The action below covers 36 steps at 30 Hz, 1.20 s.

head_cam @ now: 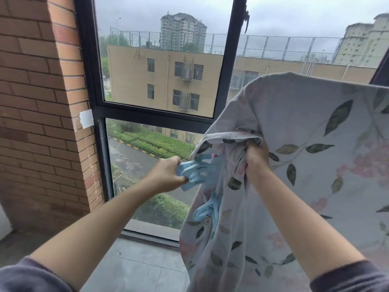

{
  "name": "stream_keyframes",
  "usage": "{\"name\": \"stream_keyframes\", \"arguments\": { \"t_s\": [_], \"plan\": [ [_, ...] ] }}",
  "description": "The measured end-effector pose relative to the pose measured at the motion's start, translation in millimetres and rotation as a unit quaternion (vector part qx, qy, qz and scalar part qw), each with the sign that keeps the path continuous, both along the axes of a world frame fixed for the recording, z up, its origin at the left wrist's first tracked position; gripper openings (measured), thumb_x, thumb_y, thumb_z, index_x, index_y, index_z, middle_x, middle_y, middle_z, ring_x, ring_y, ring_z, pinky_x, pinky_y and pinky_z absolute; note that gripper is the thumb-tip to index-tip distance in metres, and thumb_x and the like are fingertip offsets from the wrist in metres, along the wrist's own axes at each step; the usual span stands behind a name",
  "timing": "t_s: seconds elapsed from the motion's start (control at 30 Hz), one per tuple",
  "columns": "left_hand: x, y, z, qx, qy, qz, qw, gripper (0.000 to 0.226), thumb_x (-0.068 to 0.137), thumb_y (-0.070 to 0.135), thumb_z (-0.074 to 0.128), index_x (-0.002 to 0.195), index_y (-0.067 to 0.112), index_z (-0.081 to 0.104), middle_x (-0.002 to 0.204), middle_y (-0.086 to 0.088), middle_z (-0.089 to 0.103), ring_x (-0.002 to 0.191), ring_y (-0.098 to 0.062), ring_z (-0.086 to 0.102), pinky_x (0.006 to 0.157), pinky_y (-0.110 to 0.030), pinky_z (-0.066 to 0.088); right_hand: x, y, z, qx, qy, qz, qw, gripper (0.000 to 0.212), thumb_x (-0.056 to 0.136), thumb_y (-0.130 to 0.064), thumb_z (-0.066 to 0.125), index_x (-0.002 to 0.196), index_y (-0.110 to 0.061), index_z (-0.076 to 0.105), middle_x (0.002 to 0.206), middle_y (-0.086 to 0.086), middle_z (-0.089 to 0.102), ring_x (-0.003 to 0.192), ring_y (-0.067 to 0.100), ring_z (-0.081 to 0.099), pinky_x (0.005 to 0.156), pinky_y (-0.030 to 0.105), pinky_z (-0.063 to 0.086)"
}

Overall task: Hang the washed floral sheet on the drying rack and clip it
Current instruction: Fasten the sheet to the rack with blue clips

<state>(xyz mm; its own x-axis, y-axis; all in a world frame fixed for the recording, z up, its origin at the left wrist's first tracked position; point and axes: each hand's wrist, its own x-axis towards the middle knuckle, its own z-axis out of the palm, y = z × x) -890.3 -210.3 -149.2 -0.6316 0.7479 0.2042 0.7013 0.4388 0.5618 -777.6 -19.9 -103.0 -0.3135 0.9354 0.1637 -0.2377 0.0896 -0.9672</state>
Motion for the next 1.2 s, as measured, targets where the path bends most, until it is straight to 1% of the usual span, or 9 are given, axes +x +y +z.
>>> {"name": "stream_keyframes", "arguments": {
  "t_s": [0.13, 0.27, 0.33, 0.4, 0.47, 0.6, 0.8, 0.93, 1.2],
  "plan": [
    [-23, -45, 21, -0.04, -0.084, -0.105, 0.99, 0.029, 0.081, 0.019, 0.072, 0.104, 0.013, 0.055, 0.098, -0.005, 0.067, 0.085, -0.021, 0.067, 0.074, -0.034, 0.058, 0, -6, -2, 0.05, -0.003, 0.018, 0.999, 0.022, 0.095, -0.011, 0.044, 0.109, -0.023, 0.056, 0.117, 0.004, 0.061, 0.108, 0.021, 0.057, 0.1, 0.036, 0.046],
    [-28, -74, 41, 0.077, -0.207, -0.181, 0.958, 0.06, 0.068, 0.034, 0.08, 0.112, 0.004, 0.054, 0.101, -0.012, 0.07, 0.092, -0.026, 0.068, 0.074, -0.033, 0.058, 2, -25, -7, 0.153, -0.007, 0.092, 0.984, 0.025, 0.093, 0.001, 0.044, 0.114, -0.011, 0.051, 0.1, 0.005, 0.059, 0.084, 0.013, 0.059, 0.066, 0.011, 0.048],
    [-26, -74, 48, 0.126, -0.221, -0.184, 0.95, 0.071, 0.059, 0.042, 0.081, 0.114, 0.007, 0.053, 0.102, -0.008, 0.071, 0.091, -0.02, 0.069, 0.072, -0.025, 0.056, 3, -31, -15, 0.206, -0.03, 0.155, 0.966, 0.03, 0.087, 0.003, 0.054, 0.11, -0.016, 0.047, 0.096, 0.006, 0.06, 0.068, 0.008, 0.062, 0.059, 0.021, 0.052],
    [-23, -68, 51, 0.17, -0.23, -0.182, 0.941, 0.084, 0.05, 0.051, 0.084, 0.116, 0.007, 0.052, 0.104, -0.006, 0.071, 0.091, -0.018, 0.069, 0.073, -0.024, 0.056, 5, -32, -23, 0.285, -0.116, 0.217, 0.927, 0.051, 0.077, -0.008, 0.064, 0.119, -0.028, 0.042, 0.103, -0.002, 0.059, 0.076, 0.009, 0.061, 0.066, 0.03, 0.054],
    [-20, -59, 51, 0.216, -0.25, -0.176, 0.927, 0.099, 0.042, 0.058, 0.086, 0.118, 0.006, 0.05, 0.106, -0.01, 0.071, 0.094, -0.021, 0.069, 0.079, -0.029, 0.057, 10, -33, -26, 0.319, -0.177, 0.31, 0.878, 0.08, 0.073, -0.018, 0.071, 0.139, -0.032, 0.027, 0.12, -0.011, 0.053, 0.098, 0.007, 0.058, 0.082, 0.021, 0.05],
    [-7, -34, 51, 0.25, -0.267, -0.189, 0.911, 0.1, 0.039, 0.062, 0.085, 0.118, 0.012, 0.047, 0.113, -0.014, 0.066, 0.1, -0.025, 0.067, 0.087, -0.034, 0.055, 22, -42, -15, 0.299, -0.154, 0.407, 0.85, 0.11, 0.059, -0.062, 0.076, 0.147, -0.027, 0.02, 0.137, -0.009, 0.044, 0.117, -0.001, 0.052, 0.092, 0.014, 0.045],
    [10, -5, 52, 0.218, -0.274, -0.242, 0.905, 0.091, 0.056, 0.051, 0.082, 0.131, 0.017, 0.043, 0.126, -0.014, 0.056, 0.103, -0.026, 0.066, 0.089, -0.04, 0.054, 30, -55, -5, 0.209, -0.082, 0.386, 0.895, 0.076, 0.056, -0.07, 0.072, 0.113, -0.024, 0.054, 0.097, -0.01, 0.069, 0.085, 0.003, 0.066, 0.069, 0.019, 0.052],
    [13, 5, 49, 0.226, -0.261, -0.251, 0.904, 0.084, 0.064, 0.046, 0.074, 0.138, 0.026, 0.041, 0.128, -0.013, 0.054, 0.104, -0.023, 0.066, 0.089, -0.038, 0.054, 32, -54, -4, 0.135, -0.032, 0.339, 0.931, 0.027, 0.087, -0.027, 0.059, 0.111, -0.014, 0.057, 0.098, -0.001, 0.068, 0.081, 0.005, 0.068, 0.068, 0.019, 0.054],
    [13, 4, 20, 0.255, -0.24, -0.213, 0.912, 0.107, 0.056, 0.065, 0.075, 0.144, 0.023, 0.031, 0.131, 0.003, 0.05, 0.107, -0.012, 0.063, 0.082, -0.029, 0.055, 36, -51, -13, 0.108, -0.001, 0.298, 0.948, 0.018, 0.087, -0.03, 0.057, 0.098, -0.018, 0.064, 0.097, 0.002, 0.072, 0.089, 0.014, 0.069, 0.079, 0.026, 0.056]
  ]
}}
